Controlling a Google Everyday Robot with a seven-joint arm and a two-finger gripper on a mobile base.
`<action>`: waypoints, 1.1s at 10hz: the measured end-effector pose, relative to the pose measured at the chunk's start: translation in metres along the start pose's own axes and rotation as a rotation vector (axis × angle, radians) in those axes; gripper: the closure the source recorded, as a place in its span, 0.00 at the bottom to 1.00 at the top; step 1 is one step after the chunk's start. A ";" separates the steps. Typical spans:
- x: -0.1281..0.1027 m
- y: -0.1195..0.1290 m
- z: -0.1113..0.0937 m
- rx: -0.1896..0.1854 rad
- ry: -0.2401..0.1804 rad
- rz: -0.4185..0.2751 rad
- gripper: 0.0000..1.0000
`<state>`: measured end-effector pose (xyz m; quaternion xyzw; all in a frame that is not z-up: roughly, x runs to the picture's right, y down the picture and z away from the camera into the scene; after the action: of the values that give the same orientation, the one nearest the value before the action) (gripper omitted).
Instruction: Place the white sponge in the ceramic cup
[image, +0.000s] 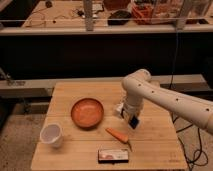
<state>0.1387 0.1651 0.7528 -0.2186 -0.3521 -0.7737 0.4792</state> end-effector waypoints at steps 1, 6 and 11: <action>0.005 -0.010 -0.006 -0.006 0.000 -0.025 0.99; 0.010 -0.036 -0.031 -0.027 -0.001 -0.085 0.99; 0.013 -0.056 -0.052 -0.055 0.029 -0.121 0.99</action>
<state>0.0830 0.1347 0.7091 -0.1989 -0.3363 -0.8138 0.4302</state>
